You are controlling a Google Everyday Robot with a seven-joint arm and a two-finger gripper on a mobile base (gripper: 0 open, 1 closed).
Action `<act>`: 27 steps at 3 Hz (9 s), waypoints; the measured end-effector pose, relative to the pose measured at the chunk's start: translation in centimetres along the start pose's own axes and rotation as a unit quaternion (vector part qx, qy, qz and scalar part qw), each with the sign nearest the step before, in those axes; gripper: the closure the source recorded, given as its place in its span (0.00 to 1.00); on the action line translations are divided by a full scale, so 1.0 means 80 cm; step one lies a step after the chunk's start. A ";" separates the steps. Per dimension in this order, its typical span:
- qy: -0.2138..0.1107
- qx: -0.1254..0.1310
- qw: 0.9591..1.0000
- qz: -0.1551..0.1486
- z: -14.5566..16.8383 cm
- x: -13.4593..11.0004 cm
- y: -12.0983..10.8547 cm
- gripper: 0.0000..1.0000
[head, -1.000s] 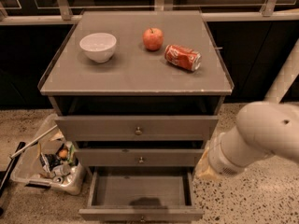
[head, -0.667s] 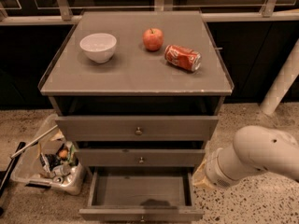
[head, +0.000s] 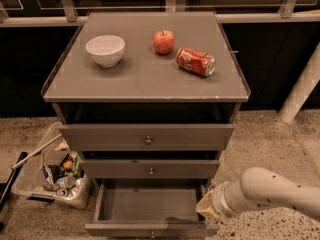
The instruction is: Close bottom drawer
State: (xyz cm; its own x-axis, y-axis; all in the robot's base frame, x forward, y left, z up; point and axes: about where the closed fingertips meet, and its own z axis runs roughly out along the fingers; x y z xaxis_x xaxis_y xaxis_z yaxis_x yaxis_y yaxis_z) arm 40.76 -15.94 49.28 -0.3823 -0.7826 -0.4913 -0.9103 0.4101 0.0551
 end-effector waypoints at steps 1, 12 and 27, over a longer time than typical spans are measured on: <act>0.000 0.000 1.000 0.000 0.000 0.000 0.000 1.00; -0.091 -0.036 0.991 0.089 0.382 0.156 0.007 0.83; -0.152 0.051 0.982 -0.097 0.380 0.108 -0.062 1.00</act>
Offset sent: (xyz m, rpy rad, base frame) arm -0.0045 0.0108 -0.0518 0.0011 0.0376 -0.0284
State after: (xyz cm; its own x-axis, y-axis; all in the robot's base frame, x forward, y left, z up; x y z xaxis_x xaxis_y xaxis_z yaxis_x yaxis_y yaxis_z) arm 46.83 -10.48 18.35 -0.1239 -0.6803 -0.7224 -0.9350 0.3238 -0.1445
